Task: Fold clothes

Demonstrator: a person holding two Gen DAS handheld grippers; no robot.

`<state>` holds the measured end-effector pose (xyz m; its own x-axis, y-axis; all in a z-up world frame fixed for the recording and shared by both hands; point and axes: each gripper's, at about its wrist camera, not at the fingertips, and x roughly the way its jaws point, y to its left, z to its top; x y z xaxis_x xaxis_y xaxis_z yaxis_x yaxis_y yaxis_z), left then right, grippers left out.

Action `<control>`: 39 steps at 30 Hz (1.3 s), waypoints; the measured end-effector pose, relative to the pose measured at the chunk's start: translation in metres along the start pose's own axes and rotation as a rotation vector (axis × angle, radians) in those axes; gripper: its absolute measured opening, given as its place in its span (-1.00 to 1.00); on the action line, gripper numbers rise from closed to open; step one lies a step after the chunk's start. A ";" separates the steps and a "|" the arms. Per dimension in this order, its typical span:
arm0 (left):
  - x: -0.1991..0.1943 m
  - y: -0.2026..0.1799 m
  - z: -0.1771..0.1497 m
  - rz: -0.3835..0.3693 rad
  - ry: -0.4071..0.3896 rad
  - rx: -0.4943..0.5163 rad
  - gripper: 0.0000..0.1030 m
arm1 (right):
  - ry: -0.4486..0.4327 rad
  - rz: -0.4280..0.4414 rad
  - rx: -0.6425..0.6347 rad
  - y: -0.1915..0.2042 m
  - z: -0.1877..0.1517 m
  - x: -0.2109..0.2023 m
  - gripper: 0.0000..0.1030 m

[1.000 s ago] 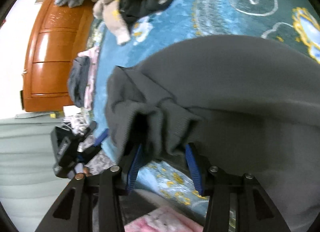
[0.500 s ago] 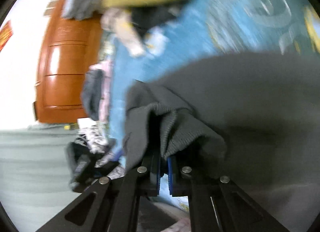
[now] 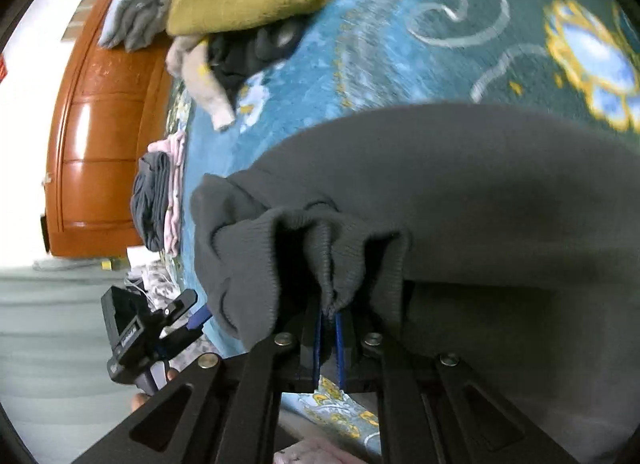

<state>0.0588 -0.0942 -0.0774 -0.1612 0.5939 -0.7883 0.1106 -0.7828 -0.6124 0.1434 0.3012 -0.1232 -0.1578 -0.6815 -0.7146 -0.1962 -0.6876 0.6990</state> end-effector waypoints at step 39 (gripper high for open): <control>0.047 -0.040 -0.006 0.129 0.130 0.174 0.22 | 0.039 -0.238 -0.219 0.028 0.008 0.030 -0.77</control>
<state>0.0526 -0.0333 -0.0904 -0.0281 0.4971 -0.8672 -0.0501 -0.8672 -0.4955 0.1254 0.2630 -0.1253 -0.0945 -0.5016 -0.8599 -0.0095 -0.8633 0.5046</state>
